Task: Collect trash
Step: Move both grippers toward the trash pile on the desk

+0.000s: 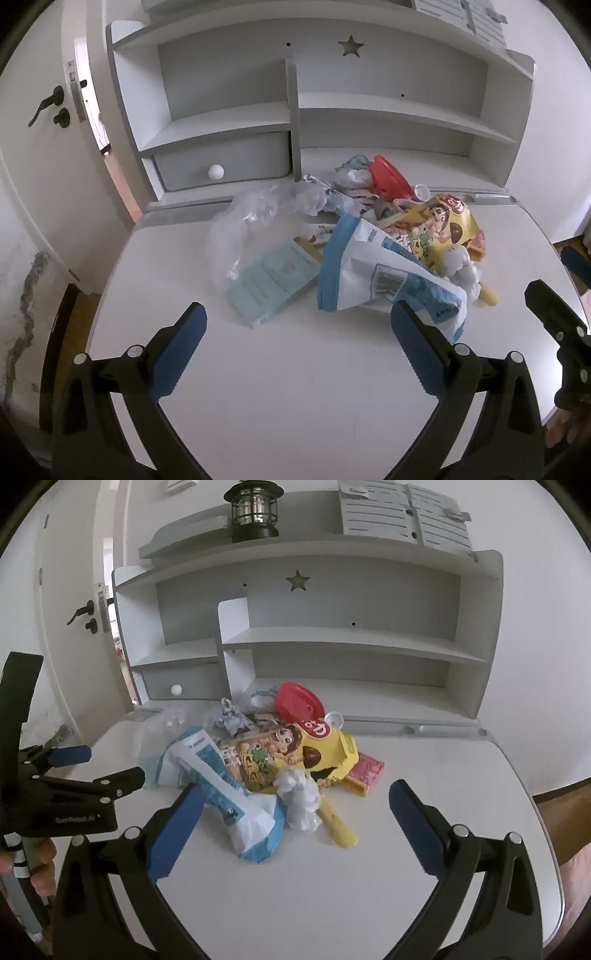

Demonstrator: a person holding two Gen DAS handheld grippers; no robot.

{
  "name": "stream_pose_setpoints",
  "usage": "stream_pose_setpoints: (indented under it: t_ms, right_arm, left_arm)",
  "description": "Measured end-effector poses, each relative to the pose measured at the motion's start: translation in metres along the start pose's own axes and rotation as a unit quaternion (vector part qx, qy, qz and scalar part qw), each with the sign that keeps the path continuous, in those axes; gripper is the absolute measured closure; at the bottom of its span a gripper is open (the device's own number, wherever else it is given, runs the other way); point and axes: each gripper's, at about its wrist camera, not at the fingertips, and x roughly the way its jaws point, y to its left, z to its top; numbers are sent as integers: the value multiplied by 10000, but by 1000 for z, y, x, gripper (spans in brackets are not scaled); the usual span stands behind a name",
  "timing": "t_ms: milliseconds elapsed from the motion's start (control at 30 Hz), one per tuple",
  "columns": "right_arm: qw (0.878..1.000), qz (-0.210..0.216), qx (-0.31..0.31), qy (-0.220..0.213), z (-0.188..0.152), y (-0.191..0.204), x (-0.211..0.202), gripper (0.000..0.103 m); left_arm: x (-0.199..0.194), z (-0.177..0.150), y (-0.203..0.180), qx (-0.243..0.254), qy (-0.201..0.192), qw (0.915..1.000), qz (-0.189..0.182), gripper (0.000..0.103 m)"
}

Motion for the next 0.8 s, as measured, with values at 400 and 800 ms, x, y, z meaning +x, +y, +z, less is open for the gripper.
stream_pose_setpoints:
  t_ms: [400, 800]
  right_arm:
    - [10000, 71, 38, 43, 0, 0, 14, 6]
    - [9999, 155, 71, 8, -3, 9, 17, 6]
  left_arm:
    - [8, -9, 3, -26, 105, 9999, -3, 6]
    - [4, -12, 5, -38, 136, 9999, 16, 6]
